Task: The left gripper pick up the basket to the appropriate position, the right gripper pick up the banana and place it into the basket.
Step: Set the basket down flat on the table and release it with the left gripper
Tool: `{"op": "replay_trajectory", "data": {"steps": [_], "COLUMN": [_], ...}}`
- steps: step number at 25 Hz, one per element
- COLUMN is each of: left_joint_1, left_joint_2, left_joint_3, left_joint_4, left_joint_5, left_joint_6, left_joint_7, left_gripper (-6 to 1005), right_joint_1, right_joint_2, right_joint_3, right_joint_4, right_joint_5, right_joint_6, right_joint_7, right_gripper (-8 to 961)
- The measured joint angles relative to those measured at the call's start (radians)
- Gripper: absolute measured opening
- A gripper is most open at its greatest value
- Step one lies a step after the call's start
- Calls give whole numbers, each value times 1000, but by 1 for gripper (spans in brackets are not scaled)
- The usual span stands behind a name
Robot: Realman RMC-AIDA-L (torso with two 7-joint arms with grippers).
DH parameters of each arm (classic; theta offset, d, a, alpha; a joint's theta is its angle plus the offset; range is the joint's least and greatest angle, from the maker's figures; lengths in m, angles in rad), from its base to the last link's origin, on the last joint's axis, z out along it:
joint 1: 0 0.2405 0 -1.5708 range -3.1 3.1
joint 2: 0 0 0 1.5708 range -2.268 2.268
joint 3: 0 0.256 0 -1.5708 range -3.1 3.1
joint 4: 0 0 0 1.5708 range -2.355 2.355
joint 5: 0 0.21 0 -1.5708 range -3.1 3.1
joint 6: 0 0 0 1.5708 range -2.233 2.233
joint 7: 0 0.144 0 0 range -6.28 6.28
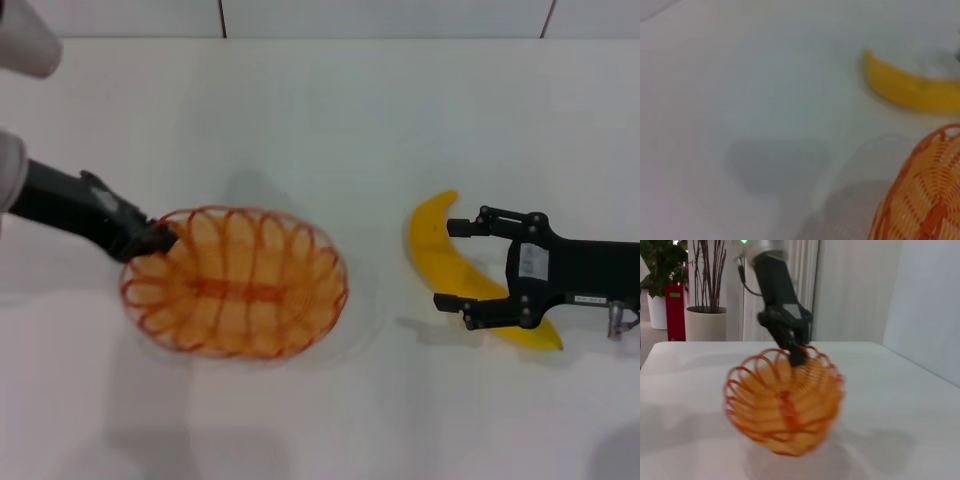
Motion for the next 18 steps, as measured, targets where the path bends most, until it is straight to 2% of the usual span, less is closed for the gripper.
{"op": "replay_trajectory", "data": {"steps": [6,9,18], "left_joint_1": [-129,-181,-209], "left_joint_2": [2,3,0], "left_joint_3": [1,-1,-2], "left_joint_4": [-270,-370,-468], "left_joint_5": [-3,-8,-23], "left_joint_6": [-104,-127,-204], "left_joint_7": [-62,-58,-77], "left_gripper": [79,79,80], "right_joint_1": [3,12,51], "right_joint_2": [0,0,3], "right_joint_3": [0,-1,-2], "right_joint_4": [-3,-1,2], "right_joint_5": [17,25,28], "right_joint_6": [-2,-6,1], "right_joint_7": [-3,-2,2], "right_gripper": [895,895,895]}}
